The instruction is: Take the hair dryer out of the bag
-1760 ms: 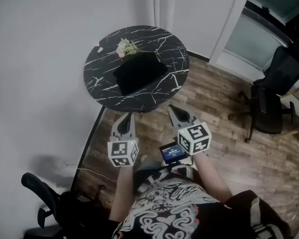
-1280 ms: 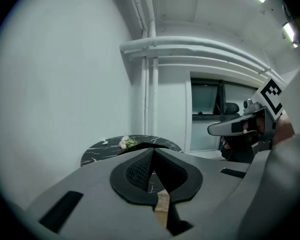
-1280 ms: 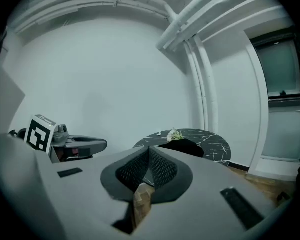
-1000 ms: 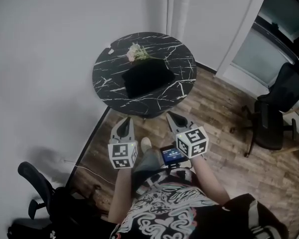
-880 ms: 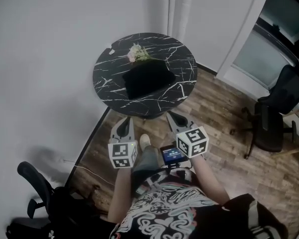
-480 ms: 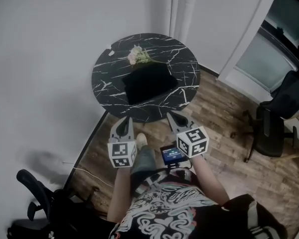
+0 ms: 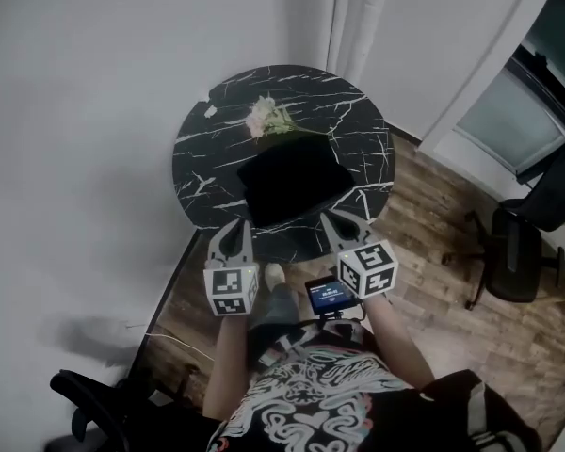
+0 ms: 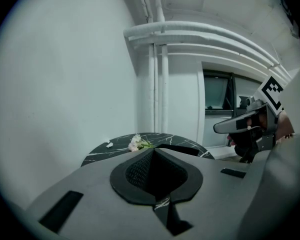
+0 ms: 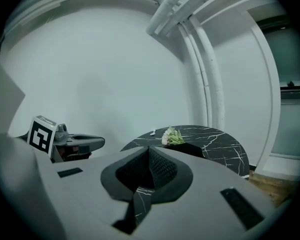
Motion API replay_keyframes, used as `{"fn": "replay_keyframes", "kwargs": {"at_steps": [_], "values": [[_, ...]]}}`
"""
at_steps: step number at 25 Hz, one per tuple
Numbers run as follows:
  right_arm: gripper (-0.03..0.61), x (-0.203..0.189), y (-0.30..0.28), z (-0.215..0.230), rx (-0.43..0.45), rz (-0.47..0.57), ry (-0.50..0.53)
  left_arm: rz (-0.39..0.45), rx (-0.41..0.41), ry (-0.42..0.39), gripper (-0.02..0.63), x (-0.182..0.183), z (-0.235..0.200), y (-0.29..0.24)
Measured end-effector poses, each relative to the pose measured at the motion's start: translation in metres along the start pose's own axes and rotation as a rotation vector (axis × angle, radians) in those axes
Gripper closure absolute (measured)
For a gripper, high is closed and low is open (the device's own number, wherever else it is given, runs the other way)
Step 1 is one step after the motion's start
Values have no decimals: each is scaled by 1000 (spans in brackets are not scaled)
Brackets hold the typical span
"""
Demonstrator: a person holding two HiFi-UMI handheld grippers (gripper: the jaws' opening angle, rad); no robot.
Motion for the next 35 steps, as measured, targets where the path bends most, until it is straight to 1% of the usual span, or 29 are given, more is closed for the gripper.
{"fn": "replay_keyframes", "kwargs": {"at_steps": [3,5,9,12,17,22,24,29,35], "values": [[560,11,-35,6,-5,-16,-4,-14,-10,3,600,11,-26,-28],[560,19,-57,10,-2,-10,-12,-24,-19,-10,598,17,-42,-46],[559,26,-100,13,-2,-15,-31,-55,-48,-100,598,24,-68,-80],[559,27,-130,13,-2,-46,-30,-69,-85,-130,598,27,-83,-103],[558,27,-167,16,-11,-96,-23,-101,-109,-113,598,24,-110,-133],[558,23,-188,19,-40,-135,-16,-115,-135,-89,598,18,-126,-155],[558,20,-193,19,-38,-156,-10,-121,-152,-73,598,16,-126,-161],[558,19,-193,16,-28,-174,-60,-139,-193,-71,598,7,-120,-166],[557,15,-197,8,6,-209,-1,-146,-216,-64,598,1,-114,-172]]}}
Point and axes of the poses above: the fingertips, and each gripper's own axes: y backward along the fingers, z to its right, x out of its top, the point moved 6 cm from there along y, backward along the fingers, and after that the axes turned 9 degrees about y, right-handed, at the moved point
